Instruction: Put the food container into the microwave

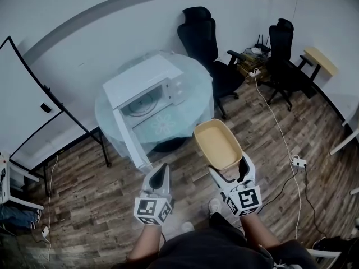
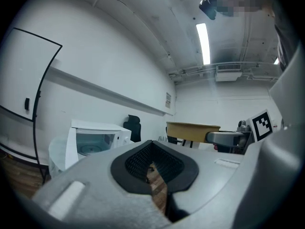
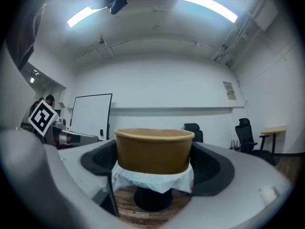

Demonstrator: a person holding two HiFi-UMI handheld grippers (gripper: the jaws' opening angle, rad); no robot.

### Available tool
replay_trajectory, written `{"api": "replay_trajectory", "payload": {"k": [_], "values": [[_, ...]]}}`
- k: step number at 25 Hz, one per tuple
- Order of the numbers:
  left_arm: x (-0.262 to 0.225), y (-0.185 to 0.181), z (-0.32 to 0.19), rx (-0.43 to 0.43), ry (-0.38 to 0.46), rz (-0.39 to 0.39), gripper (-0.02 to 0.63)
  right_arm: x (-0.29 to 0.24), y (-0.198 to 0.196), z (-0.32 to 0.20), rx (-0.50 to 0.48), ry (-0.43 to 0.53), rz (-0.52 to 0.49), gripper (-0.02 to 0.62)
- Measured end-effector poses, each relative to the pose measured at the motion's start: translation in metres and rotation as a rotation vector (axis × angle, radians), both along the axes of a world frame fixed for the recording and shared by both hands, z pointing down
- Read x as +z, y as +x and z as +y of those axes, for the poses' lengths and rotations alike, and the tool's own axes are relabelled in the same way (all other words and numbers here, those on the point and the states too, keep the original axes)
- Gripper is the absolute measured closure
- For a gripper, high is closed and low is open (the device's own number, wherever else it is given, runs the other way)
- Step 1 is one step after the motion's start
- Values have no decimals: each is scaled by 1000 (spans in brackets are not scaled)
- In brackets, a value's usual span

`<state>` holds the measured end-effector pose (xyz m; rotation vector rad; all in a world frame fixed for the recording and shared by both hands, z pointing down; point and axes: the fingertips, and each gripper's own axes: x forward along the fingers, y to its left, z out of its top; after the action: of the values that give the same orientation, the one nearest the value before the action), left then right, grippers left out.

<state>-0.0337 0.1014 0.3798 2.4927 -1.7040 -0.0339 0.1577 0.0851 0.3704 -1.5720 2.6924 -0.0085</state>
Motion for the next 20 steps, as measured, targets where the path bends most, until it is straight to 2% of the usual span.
{"api": "replay_trajectory", "payload": {"k": [6, 12, 20], "values": [[7, 16, -40, -110, -17, -1, 611, 2, 15, -56, -106, 23, 34, 115], [0, 29, -73, -204, -5, -7, 611, 6, 27, -108, -204, 11, 6, 115], [7, 25, -91, -334, -42, -18, 611, 14, 14, -147, -332, -9, -15, 115]]}}
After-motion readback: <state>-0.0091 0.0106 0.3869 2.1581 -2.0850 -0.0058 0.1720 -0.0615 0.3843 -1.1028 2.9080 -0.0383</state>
